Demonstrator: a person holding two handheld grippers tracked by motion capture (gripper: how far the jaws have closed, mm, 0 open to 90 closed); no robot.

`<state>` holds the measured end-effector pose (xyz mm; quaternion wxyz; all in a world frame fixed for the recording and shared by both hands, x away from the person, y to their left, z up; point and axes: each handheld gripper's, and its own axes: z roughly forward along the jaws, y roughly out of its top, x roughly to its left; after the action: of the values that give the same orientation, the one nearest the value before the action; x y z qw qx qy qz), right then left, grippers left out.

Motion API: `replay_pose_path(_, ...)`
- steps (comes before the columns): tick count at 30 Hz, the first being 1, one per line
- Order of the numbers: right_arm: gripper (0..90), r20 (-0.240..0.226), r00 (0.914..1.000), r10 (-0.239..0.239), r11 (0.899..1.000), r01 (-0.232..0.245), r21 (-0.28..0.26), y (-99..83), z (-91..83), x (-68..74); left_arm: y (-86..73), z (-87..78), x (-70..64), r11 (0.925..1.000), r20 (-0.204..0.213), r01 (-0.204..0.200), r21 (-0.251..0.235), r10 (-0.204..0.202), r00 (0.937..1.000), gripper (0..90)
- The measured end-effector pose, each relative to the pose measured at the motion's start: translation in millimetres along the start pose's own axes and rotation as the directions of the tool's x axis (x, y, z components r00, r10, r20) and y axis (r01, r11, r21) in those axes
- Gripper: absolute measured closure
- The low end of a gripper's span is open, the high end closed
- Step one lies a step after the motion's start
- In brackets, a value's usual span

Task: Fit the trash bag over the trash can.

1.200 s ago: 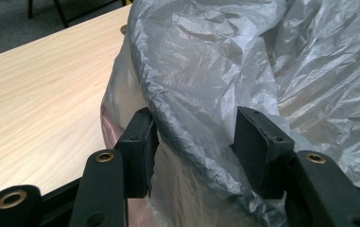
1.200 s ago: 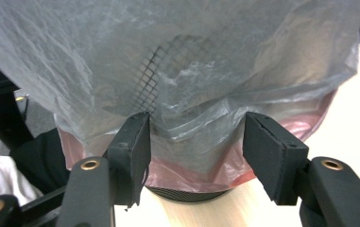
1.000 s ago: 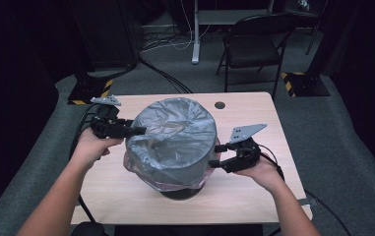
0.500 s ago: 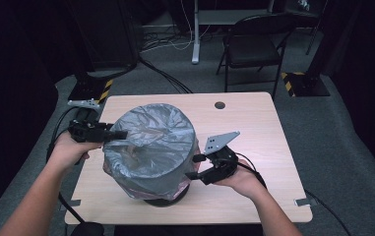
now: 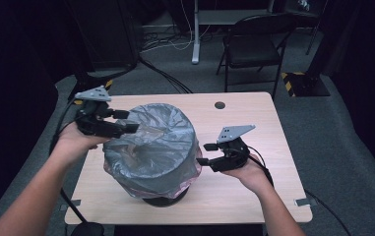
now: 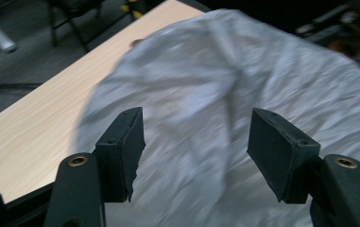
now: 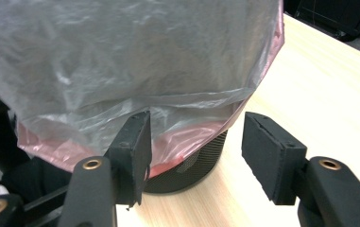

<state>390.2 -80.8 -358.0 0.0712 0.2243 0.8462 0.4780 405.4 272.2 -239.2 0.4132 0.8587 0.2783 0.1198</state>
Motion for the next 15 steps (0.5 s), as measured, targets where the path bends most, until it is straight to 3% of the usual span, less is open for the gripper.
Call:
replay_pose_path(2,43.7,0.005,0.9999,0.011,1.000,-0.011,-0.005,-1.1,2.3,-2.0,8.8,11.0,-8.6,0.9991,0.027,-0.041,0.006,0.041,0.9988,36.4)
replay_pose_path(6,48.1,0.006,0.9992,0.041,0.999,-0.041,-0.003,-5.1,9.9,-3.8,19.9,28.3,-18.9,0.9986,0.078,-0.053,0.008,0.052,0.9956,36.2)
replay_pose_path(8,48.3,0.002,0.9992,0.040,0.999,-0.040,0.006,-7.0,13.5,-4.4,22.1,33.2,-20.9,0.9983,0.089,-0.059,0.004,0.058,0.9943,35.9)
replay_pose_path(15,63.5,-0.024,0.9989,0.039,0.999,-0.038,0.029,-9.6,20.9,-5.1,26.4,43.6,-21.0,0.9977,0.110,-0.068,0.002,0.068,0.9916,33.2)
